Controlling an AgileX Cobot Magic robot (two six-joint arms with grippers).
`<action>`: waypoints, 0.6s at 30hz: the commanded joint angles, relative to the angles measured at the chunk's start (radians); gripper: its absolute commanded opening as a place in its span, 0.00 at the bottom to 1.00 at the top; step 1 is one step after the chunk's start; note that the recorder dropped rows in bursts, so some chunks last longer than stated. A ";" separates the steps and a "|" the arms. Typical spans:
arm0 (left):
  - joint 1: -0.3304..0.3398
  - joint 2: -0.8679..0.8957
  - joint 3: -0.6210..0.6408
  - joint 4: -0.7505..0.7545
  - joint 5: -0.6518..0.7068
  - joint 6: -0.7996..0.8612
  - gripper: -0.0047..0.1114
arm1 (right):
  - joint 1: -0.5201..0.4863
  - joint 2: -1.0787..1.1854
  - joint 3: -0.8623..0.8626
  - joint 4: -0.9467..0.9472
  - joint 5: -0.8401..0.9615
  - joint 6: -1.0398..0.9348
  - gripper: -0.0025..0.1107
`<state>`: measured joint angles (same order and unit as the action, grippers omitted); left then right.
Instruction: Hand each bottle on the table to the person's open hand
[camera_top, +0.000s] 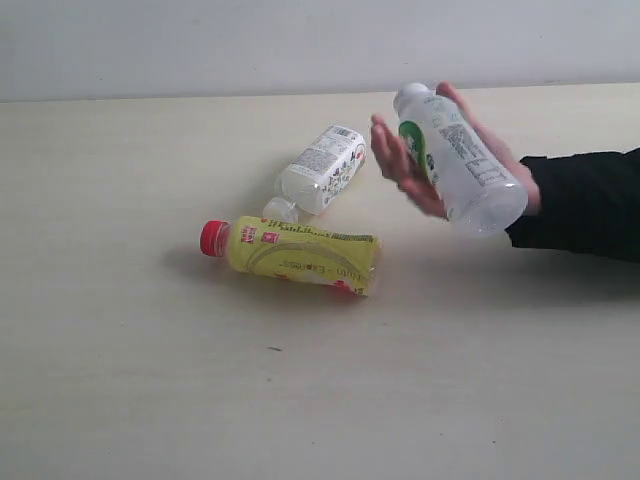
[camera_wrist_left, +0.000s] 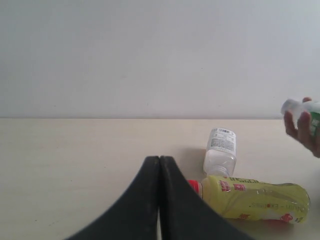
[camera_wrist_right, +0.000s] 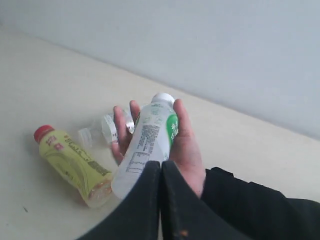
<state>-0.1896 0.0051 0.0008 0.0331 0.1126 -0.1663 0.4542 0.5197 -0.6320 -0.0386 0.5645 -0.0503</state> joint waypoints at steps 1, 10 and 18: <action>0.005 -0.005 -0.001 0.004 -0.009 0.003 0.04 | -0.002 -0.166 0.081 -0.003 -0.034 -0.007 0.02; 0.005 -0.005 -0.001 0.004 -0.009 0.003 0.04 | -0.002 -0.320 0.240 0.006 0.049 -0.001 0.02; 0.005 -0.005 -0.001 0.004 -0.009 0.003 0.04 | -0.002 -0.338 0.258 0.039 0.020 0.003 0.02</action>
<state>-0.1896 0.0051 0.0008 0.0331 0.1126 -0.1663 0.4542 0.1932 -0.3776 -0.0118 0.5930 -0.0503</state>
